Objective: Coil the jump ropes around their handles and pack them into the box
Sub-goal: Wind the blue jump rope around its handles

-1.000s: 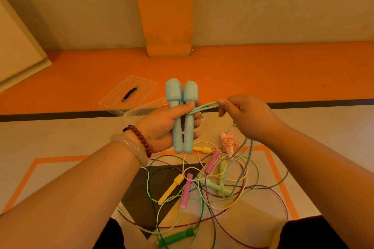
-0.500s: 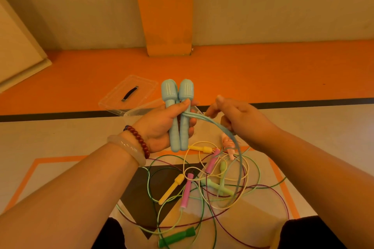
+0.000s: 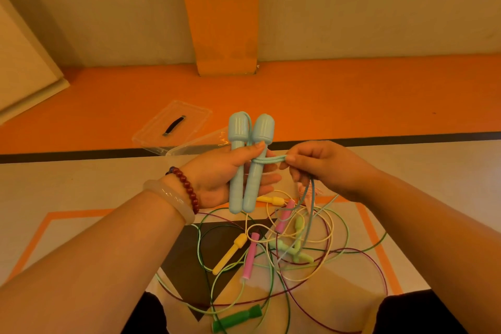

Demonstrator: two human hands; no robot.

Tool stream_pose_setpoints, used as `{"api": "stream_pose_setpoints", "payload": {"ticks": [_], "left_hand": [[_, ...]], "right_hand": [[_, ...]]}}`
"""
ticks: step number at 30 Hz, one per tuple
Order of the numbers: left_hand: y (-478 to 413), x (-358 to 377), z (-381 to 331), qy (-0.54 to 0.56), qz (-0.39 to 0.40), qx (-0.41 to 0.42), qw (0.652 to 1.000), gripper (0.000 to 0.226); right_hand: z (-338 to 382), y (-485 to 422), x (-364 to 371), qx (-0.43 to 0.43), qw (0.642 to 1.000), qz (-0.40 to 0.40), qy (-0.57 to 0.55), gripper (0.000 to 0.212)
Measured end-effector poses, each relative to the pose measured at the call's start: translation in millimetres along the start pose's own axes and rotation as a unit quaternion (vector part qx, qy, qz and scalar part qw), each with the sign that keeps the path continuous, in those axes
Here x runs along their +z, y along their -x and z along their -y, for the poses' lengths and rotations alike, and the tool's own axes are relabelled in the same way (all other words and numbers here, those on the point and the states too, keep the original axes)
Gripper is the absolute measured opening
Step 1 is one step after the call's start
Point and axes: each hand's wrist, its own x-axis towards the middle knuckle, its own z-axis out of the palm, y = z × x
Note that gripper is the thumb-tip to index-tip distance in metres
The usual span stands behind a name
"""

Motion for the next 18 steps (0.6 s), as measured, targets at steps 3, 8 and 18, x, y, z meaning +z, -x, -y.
{"api": "stream_pose_setpoints", "payload": {"ticks": [3, 8, 18], "left_hand": [[1, -1, 0, -0.029, 0.015, -0.014, 0.999, 0.021], [2, -7, -6, -0.069, 0.030, 0.007, 0.997, 0.024], [10, -25, -14, -0.102, 0.107, 0.008, 0.989, 0.046]], "right_hand": [[-4, -1, -3, -0.002, 0.993, -0.020, 0.114, 0.027], [-11, -3, -3, -0.004, 0.991, -0.019, 0.130, 0.031], [-15, -3, -23, 0.004, 0.977, -0.034, 0.210, 0.043]]}}
